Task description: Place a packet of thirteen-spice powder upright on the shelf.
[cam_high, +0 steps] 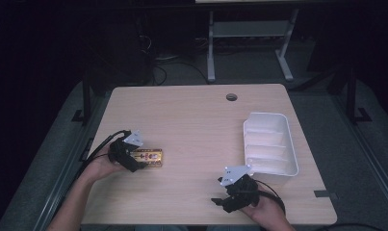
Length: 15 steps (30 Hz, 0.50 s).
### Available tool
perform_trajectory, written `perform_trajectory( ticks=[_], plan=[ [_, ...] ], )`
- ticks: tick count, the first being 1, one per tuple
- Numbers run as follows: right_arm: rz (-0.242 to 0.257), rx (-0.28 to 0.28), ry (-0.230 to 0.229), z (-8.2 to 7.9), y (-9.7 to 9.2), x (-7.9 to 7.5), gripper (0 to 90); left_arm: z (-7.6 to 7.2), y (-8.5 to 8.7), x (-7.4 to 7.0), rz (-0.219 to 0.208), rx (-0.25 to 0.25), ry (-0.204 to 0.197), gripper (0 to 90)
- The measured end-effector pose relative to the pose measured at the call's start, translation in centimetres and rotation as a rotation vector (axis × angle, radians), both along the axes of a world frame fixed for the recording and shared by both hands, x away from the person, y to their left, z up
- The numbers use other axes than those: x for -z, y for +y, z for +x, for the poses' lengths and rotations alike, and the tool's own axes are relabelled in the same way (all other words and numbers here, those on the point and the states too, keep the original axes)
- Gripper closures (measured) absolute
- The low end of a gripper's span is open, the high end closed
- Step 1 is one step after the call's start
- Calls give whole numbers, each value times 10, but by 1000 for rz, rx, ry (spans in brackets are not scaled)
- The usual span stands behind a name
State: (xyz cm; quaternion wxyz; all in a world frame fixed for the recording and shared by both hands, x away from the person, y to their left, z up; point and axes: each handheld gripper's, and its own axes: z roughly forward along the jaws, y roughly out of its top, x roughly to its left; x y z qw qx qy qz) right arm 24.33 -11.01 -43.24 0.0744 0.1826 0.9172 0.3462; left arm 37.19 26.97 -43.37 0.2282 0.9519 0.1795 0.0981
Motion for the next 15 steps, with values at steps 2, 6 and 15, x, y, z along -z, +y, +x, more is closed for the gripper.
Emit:
perform_trajectory(
  ticks=[2,6,15],
  plan=[
    [0,-3,-1,0,0,0,312,1,0,2,15,-8,0,154],
    [1,-5,-3,-1,1,0,312,4,1,5,24,-20,12,153],
    [4,-9,-5,-1,1,-1,312,8,2,9,43,-39,55,247]
  ],
)
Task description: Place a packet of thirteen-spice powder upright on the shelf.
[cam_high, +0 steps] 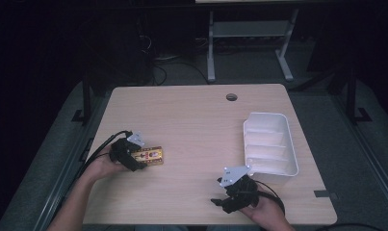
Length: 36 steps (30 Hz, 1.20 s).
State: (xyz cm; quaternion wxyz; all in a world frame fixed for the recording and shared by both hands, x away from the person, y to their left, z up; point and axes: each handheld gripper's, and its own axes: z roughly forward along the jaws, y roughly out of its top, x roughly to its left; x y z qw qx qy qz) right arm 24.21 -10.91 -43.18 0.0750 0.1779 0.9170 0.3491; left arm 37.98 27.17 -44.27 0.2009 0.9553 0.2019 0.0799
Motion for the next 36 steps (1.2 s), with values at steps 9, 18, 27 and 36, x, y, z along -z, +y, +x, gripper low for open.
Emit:
perform_trajectory(
  ticks=[9,18,27,36],
  plan=[
    [2,-2,-2,0,1,0,312,0,1,-1,3,-21,8,299],
    [10,5,3,-1,6,-1,315,-2,-2,-3,30,-38,14,314],
    [11,-11,19,-1,13,-1,321,-14,0,-24,-36,-36,-64,323],
    [110,54,24,4,7,-12,321,-33,-15,-51,-91,3,-148,323]
  ],
)
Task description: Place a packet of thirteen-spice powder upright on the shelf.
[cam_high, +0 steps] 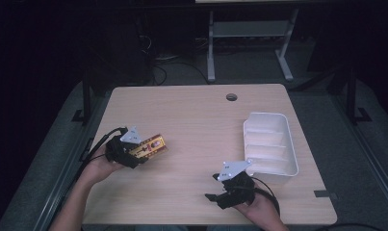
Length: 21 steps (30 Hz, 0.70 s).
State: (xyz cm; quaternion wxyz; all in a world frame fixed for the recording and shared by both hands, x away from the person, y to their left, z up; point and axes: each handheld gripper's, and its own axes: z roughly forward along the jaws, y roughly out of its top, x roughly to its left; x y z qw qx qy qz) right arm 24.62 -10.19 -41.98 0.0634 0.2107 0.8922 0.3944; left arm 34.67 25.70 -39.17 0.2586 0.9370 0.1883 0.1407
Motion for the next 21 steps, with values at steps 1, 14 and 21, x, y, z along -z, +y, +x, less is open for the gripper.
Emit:
perform_trajectory(
  ticks=[1,14,21],
  plan=[
    [4,10,-1,0,-1,-1,321,-3,-3,-2,-2,7,-10,323],
    [65,87,-25,1,-4,-9,297,-43,-56,-19,-67,95,-111,322],
    [86,119,-14,2,-8,-10,299,-63,-83,-13,-111,133,-130,322]
  ],
)
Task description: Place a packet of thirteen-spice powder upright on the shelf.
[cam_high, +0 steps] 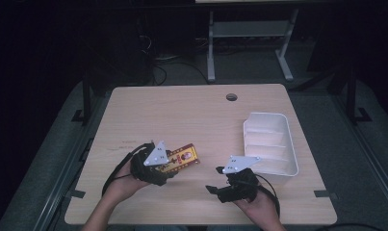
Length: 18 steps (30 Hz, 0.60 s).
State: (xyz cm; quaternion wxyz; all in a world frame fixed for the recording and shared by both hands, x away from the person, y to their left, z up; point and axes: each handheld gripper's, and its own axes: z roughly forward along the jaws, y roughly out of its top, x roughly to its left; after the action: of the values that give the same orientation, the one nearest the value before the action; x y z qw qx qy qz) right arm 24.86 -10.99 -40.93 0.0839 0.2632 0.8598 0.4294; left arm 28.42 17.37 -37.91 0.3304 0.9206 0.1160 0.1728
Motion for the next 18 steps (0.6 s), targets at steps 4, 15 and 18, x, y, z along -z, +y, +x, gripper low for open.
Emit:
perform_trajectory(
  ticks=[4,15,18],
  plan=[
    [21,13,15,2,-3,1,300,-11,-12,11,-34,-3,-8,323],
    [35,26,55,4,4,11,301,-25,-24,37,-74,-40,-20,322],
    [66,32,64,5,4,12,307,-28,-27,38,-82,-30,-22,322]
  ],
)
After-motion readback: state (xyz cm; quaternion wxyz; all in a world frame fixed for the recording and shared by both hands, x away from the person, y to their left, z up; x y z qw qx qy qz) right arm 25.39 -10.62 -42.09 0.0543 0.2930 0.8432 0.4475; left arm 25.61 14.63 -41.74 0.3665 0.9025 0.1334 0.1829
